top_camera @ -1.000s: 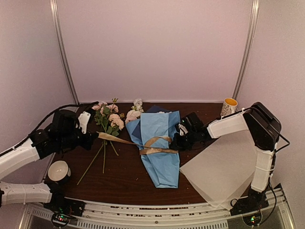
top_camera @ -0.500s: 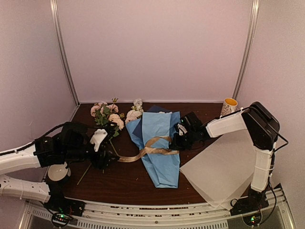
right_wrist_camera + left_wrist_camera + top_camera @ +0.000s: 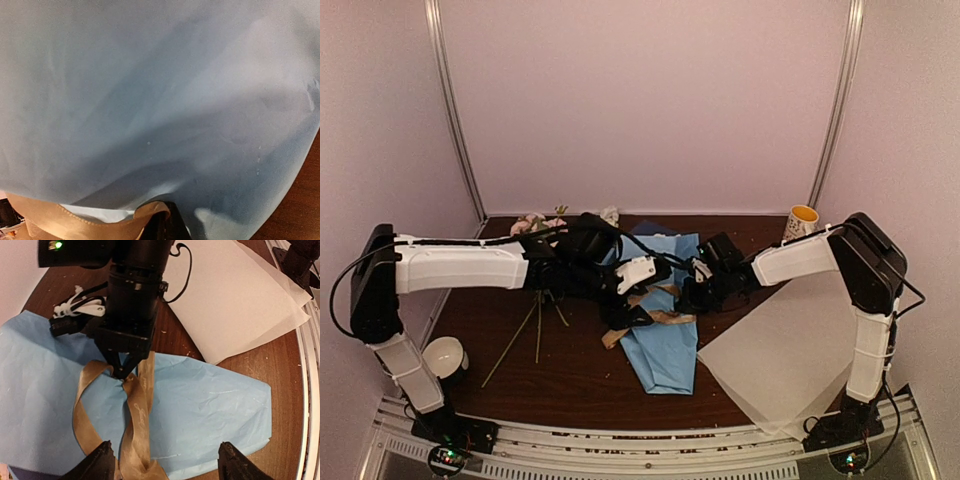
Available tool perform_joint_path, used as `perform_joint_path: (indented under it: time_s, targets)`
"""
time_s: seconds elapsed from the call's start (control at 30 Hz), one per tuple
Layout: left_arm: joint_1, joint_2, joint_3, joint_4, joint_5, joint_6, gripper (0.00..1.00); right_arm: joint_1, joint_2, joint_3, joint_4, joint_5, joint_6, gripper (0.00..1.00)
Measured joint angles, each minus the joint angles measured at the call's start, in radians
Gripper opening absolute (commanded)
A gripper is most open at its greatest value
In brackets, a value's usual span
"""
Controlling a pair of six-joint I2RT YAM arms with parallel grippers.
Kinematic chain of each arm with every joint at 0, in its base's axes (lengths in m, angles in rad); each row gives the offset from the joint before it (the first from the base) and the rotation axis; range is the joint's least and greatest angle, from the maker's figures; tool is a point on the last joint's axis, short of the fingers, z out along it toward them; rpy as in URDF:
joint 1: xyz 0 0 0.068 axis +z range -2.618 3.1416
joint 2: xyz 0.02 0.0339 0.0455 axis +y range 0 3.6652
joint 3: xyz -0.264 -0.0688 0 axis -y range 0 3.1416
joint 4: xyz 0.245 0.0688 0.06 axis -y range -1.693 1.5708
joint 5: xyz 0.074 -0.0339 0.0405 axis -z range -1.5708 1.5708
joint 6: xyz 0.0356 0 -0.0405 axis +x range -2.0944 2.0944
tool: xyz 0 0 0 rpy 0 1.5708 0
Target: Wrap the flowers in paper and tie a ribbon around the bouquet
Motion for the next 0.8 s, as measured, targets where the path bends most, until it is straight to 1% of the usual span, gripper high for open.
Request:
perform_joint_path:
  time_s: [0.03, 0.1, 0.2, 0.27, 0.33, 0.43, 0.5, 0.57, 0.67, 0.7, 0.8]
  targets:
    - [0.0, 0.04, 0.035, -0.012, 0.023, 0.025, 0.76, 0.0, 0.0, 0.004, -0.005, 0.0, -0.001, 0.0]
    - [0.0, 0.067, 0.061, -0.026, 0.06, 0.059, 0.76, 0.0, 0.0, 0.01, -0.009, 0.0, -0.002, 0.0]
    - [0.0, 0.051, 0.061, -0.048, 0.097, 0.083, 0.74, 0.0, 0.0, 0.017, -0.013, -0.002, -0.002, 0.0]
    - [-0.002, 0.011, 0.053, -0.059, 0.112, 0.079, 0.74, 0.0, 0.002, 0.021, -0.015, -0.002, -0.002, 0.0]
    - [-0.002, -0.08, 0.013, -0.04, 0.128, 0.059, 0.74, 0.0, 0.004, 0.026, -0.015, -0.002, -0.005, 0.0]
    - [-0.002, -0.351, -0.086, -0.002, 0.119, 0.012, 0.75, 0.0, 0.007, 0.026, -0.018, -0.002, -0.01, 0.0]
    - [-0.006, -0.53, -0.097, 0.035, 0.076, -0.005, 0.77, 0.0, 0.01, 0.026, -0.019, -0.002, -0.014, 0.0]
    - [-0.009, -0.693, -0.085, 0.079, -0.018, -0.011, 0.79, 0.0, 0.019, 0.027, -0.018, -0.002, -0.016, 0.0]
    - [-0.011, -0.834, -0.055, 0.1, -0.147, -0.002, 0.82, 0.0, 0.028, 0.028, -0.017, -0.006, -0.016, 0.0]
    - [-0.011, -0.862, -0.051, 0.104, -0.182, 0.003, 0.83, 0.0, 0.029, 0.029, -0.017, -0.007, -0.016, 0.0]
    - [-0.011, -0.914, -0.071, 0.107, -0.267, 0.015, 0.82, 0.0, 0.033, 0.034, -0.017, -0.01, -0.016, 0.0]
